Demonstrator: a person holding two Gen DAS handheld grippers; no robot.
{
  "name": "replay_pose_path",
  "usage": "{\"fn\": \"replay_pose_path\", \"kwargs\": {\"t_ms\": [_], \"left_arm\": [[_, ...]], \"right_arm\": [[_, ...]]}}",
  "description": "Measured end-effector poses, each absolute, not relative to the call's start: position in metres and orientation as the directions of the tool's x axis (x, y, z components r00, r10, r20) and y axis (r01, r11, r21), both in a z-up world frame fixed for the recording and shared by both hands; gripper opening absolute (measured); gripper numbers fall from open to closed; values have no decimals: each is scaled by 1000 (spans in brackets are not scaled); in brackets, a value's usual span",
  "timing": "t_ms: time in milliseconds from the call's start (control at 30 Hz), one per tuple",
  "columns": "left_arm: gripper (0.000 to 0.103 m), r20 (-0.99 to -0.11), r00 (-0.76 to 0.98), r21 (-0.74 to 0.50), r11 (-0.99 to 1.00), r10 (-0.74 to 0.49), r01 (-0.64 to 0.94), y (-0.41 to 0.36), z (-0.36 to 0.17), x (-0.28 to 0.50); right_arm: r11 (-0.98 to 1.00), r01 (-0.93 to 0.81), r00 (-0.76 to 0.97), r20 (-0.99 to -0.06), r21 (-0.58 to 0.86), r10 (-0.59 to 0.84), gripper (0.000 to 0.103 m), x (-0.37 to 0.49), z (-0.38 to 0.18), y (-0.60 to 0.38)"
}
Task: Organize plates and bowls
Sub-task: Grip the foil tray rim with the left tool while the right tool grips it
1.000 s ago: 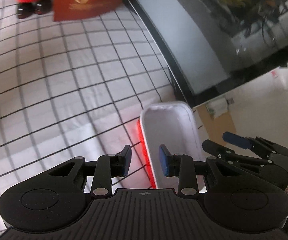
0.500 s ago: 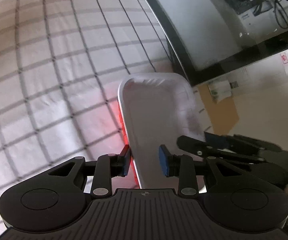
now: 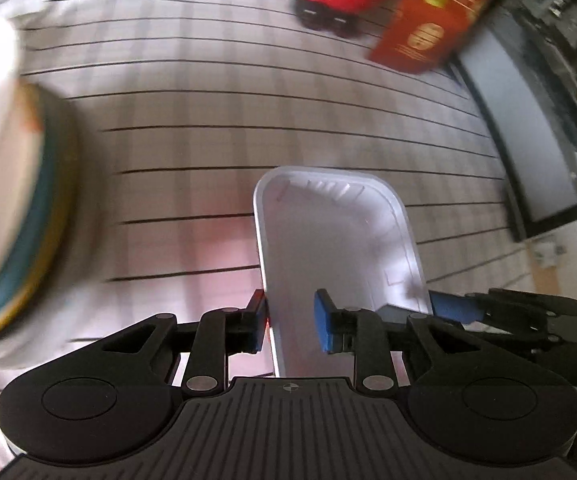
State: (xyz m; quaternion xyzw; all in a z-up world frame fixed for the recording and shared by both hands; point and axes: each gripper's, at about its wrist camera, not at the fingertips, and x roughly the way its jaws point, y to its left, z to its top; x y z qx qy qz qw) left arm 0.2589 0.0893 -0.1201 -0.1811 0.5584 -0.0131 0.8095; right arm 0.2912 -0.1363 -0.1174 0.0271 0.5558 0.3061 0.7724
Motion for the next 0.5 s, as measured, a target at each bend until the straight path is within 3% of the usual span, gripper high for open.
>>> {"fn": "replay_pose_path", "kwargs": {"t_ms": [500], "left_arm": [[26,-911,342,-335,896,-230,-291,130,-144,230]], "right_arm": [[829,-434,156,-876,354,456,38,275,-136,-100]]}}
